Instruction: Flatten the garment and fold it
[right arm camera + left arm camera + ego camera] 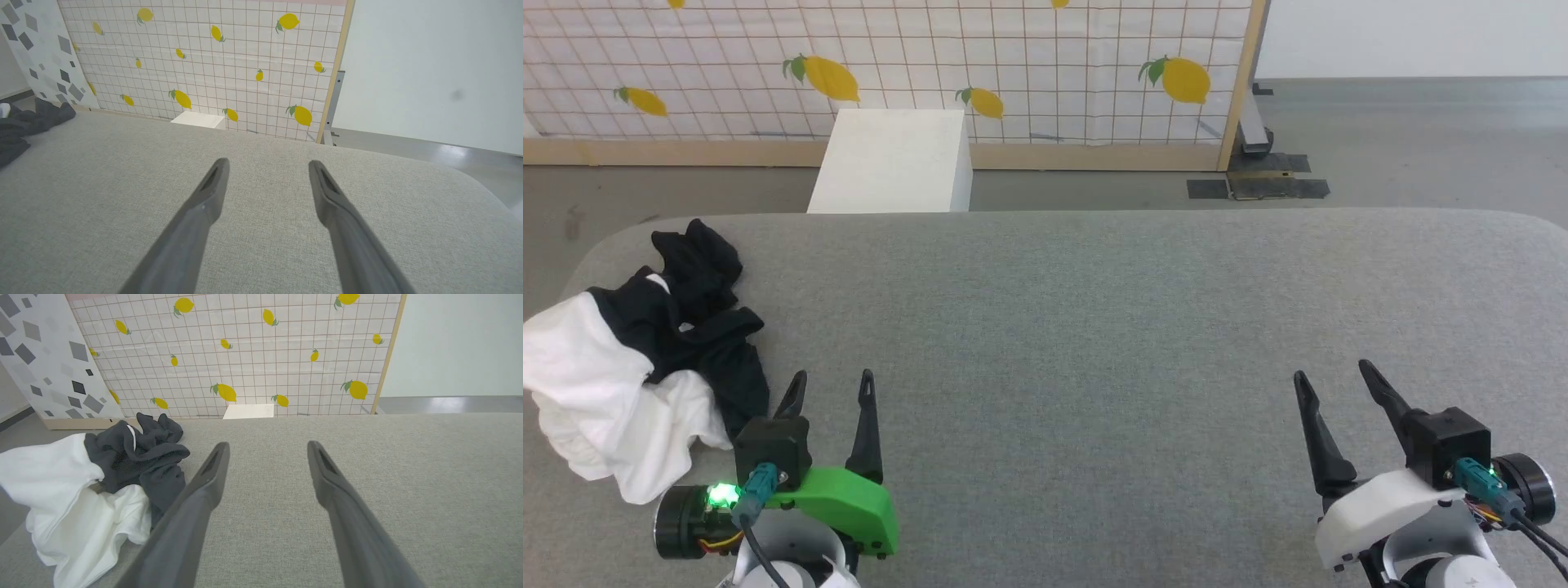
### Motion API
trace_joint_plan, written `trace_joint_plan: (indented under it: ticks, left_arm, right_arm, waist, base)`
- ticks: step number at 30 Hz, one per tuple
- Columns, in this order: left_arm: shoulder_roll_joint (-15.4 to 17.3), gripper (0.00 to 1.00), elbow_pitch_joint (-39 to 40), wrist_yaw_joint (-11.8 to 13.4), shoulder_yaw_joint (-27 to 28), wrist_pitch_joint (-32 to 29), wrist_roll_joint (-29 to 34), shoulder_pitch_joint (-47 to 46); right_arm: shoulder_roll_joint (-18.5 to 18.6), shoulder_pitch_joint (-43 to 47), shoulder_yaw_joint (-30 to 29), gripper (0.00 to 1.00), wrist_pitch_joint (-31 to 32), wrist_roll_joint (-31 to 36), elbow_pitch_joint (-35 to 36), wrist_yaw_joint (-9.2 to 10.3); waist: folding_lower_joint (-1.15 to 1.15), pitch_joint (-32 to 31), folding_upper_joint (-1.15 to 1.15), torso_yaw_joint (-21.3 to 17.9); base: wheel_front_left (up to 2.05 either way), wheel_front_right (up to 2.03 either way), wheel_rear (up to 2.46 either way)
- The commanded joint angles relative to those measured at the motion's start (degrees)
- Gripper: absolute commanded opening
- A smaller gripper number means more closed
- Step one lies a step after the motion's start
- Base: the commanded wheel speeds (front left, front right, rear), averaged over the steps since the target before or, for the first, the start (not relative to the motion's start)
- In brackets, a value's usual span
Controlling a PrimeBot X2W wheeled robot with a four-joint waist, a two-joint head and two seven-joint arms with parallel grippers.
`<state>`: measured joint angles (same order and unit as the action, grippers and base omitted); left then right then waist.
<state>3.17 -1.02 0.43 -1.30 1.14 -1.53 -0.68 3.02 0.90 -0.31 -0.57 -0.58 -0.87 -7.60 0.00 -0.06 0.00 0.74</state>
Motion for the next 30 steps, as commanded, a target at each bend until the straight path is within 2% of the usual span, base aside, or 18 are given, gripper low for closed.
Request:
trace_joint_plan:
  ticks: [1, 30]
  left_arm:
    - [0.02, 1.0, -0.21, 0.53, -0.32, 0.57, -0.42, -0.36]
    - [0.21, 1.0, 0.22, 3.86, 0.31, 3.99, -3.0, 1.08]
  right_arm:
    - [-0.02, -0.14, -0.07, 1.0, -0.49, -0.62, -0.22, 0.01]
    - [-0.05, -0.8, 1.87, 1.0, -2.34, -1.61, -1.19, 0.04]
  waist:
    - [0.0, -0.02, 0.0, 0.39]
    - [0.0, 0.1, 0.0, 10.74]
  base:
    - [0.0, 0.0, 0.0]
    - [0.0, 0.0, 0.0]
